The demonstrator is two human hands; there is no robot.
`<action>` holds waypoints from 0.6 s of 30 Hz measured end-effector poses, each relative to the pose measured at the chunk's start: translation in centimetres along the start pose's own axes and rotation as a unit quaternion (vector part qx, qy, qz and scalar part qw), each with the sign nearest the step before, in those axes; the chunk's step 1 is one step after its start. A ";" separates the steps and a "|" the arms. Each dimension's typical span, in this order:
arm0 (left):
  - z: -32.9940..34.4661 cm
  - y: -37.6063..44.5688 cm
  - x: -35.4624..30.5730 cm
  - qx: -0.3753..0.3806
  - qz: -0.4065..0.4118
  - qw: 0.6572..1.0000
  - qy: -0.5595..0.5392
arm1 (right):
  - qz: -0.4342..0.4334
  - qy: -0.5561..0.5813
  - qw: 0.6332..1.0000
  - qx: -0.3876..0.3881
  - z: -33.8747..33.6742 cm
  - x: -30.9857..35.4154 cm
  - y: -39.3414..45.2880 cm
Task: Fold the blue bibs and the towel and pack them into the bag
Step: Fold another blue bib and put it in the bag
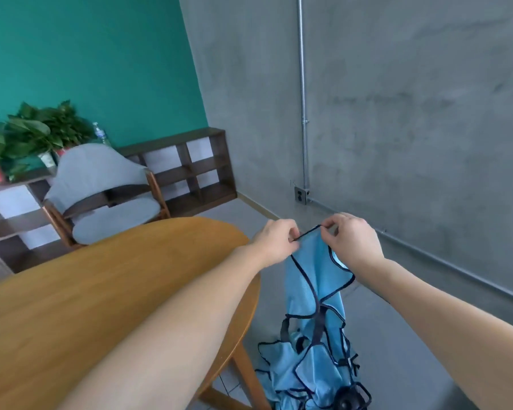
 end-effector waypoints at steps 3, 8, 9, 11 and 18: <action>-4.7 -0.9 0.2 -0.034 -0.001 0.999 0.041 | -0.032 0.027 0.999 -0.025 -3.4 5.2 2.4; -13.2 -3.1 1.7 -0.109 -0.049 0.990 0.070 | -0.065 0.044 0.996 -0.044 -8.0 12.5 5.1; -14.9 -3.5 1.9 -0.116 -0.053 0.989 0.076 | -0.072 0.054 0.995 -0.043 -8.8 14.1 5.4; -18.8 -4.4 2.1 -0.144 -0.058 0.983 0.093 | -0.094 0.060 0.993 -0.038 -10.7 17.8 6.1; -39.1 -9.3 0.1 -0.311 -0.063 0.942 0.111 | -0.189 0.058 0.972 -0.124 -20.0 33.6 9.2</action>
Point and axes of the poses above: each hand's wrist, its own y-axis towards the middle knuckle, its own z-axis out of the palm, x = y × z, the point moved 9 cm from there along y, towards the middle knuckle, and after that the axes turned 9 degrees about y, right-handed, at the moved point
